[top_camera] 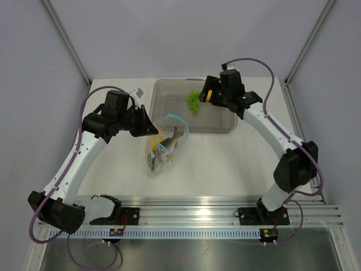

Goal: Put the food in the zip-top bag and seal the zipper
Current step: Adjust the zipper food storage bag at the center of the board, then pick up the fake fruit from the bin.

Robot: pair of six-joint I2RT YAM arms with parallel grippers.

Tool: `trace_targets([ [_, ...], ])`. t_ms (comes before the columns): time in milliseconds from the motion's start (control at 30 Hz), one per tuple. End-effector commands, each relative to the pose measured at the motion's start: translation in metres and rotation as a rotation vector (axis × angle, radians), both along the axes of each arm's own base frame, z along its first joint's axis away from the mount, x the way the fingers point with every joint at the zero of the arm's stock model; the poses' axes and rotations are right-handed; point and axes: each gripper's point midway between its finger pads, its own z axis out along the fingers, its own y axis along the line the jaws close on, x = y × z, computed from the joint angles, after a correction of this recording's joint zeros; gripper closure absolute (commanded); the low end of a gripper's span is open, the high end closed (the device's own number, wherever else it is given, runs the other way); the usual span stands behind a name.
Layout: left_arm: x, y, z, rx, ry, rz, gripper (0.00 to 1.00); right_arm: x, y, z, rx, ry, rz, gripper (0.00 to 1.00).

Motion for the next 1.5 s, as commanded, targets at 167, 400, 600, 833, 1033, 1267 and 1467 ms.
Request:
trace_targets([
  [167,0.012,-0.008,0.017,-0.023,-0.061,-0.028,1.0,0.075,0.017,-0.079,-0.216,0.084,0.022,0.1],
  [400,0.018,-0.007,0.01,0.009,-0.042,-0.027,1.0,0.128,0.045,-0.134,-0.264,0.145,0.059,0.03],
  [600,0.019,-0.006,0.016,0.02,-0.046,-0.035,1.0,0.152,0.056,-0.175,-0.271,0.177,0.05,0.02],
  [833,0.015,-0.009,0.022,-0.003,-0.045,-0.052,1.0,0.161,0.059,-0.201,-0.271,0.2,0.029,0.16],
  [1033,0.012,-0.006,0.021,0.007,-0.049,-0.048,1.0,0.16,0.053,-0.197,-0.296,0.191,0.025,0.63],
  [1267,0.013,-0.006,0.016,0.011,-0.043,-0.045,1.0,0.134,0.064,-0.144,-0.188,0.121,0.11,0.87],
  [1467,0.013,-0.009,0.02,-0.017,-0.052,-0.046,1.0,0.08,0.051,-0.042,-0.073,-0.01,0.139,0.95],
])
